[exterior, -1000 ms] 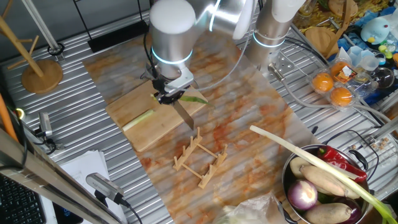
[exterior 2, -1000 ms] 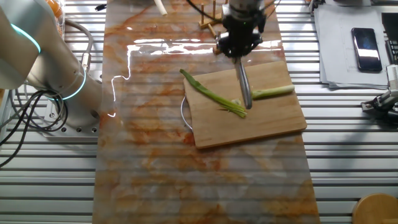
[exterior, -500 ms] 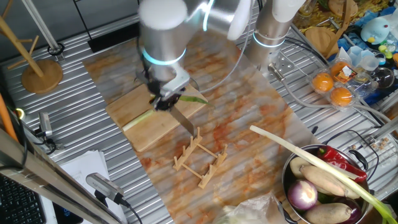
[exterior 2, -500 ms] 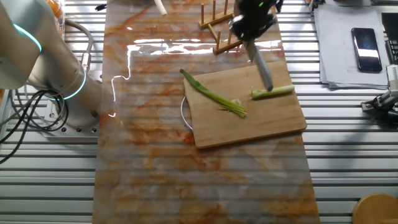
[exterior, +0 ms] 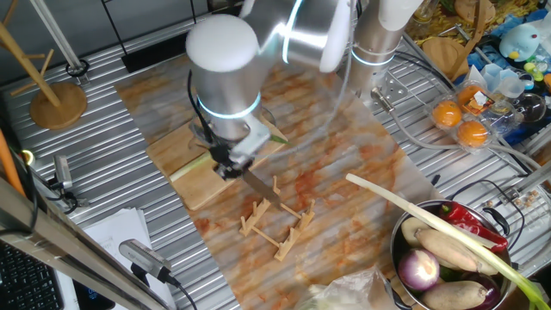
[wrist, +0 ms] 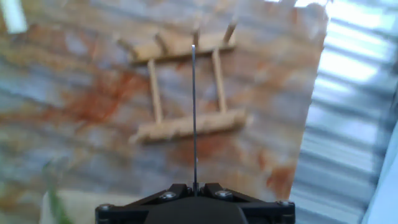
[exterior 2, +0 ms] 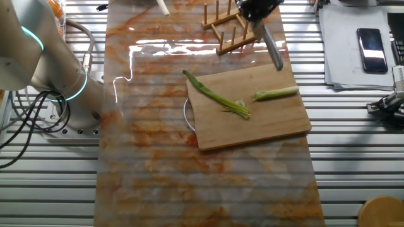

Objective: Chop the scallions

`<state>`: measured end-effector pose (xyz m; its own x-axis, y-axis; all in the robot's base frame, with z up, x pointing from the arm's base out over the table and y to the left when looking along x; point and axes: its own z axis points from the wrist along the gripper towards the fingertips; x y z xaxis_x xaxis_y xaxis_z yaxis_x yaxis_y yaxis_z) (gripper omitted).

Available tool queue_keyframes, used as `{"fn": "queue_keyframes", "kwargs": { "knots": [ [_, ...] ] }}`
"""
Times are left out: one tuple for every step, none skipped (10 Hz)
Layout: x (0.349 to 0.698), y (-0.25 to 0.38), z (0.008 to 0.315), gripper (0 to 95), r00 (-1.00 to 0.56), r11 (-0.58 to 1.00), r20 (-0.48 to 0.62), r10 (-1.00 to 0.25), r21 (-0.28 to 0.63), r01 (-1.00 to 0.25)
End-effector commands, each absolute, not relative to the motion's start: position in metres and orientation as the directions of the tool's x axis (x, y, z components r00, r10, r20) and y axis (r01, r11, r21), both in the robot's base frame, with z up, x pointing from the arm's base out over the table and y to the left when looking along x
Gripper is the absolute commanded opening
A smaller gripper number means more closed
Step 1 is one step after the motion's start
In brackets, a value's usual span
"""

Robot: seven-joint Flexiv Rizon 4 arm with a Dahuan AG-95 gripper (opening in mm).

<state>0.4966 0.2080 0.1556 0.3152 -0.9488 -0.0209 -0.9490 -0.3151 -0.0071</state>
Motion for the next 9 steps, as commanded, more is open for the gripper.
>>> {"fn": "queue_keyframes", "kwargs": {
  "knots": [
    [0.496, 0.225, 0.152, 0.0, 0.295, -0.295, -0.012, -0.956, 0.005, -0.956],
    [0.495, 0.23, 0.15, 0.0, 0.295, -0.295, -0.007, -0.956, 0.006, -0.956],
    [0.495, 0.235, 0.147, 0.0, 0.296, -0.296, -0.008, -0.955, 0.006, -0.955],
    [0.495, 0.237, 0.145, 0.0, 0.301, -0.301, -0.013, -0.953, 0.004, -0.953],
    [0.495, 0.237, 0.145, 0.0, 0.309, -0.309, -0.013, -0.951, 0.005, -0.951],
    [0.495, 0.237, 0.145, 0.0, 0.305, -0.305, -0.003, -0.952, 0.004, -0.952],
    [0.495, 0.237, 0.145, 0.0, 0.305, -0.305, 0.008, -0.952, 0.001, -0.952],
    [0.494, 0.236, 0.145, 0.0, 0.317, -0.318, 0.023, -0.948, -0.003, -0.948],
    [0.494, 0.233, 0.143, 0.0, 0.347, -0.347, 0.04, -0.937, -0.004, -0.938]
  ]
}}
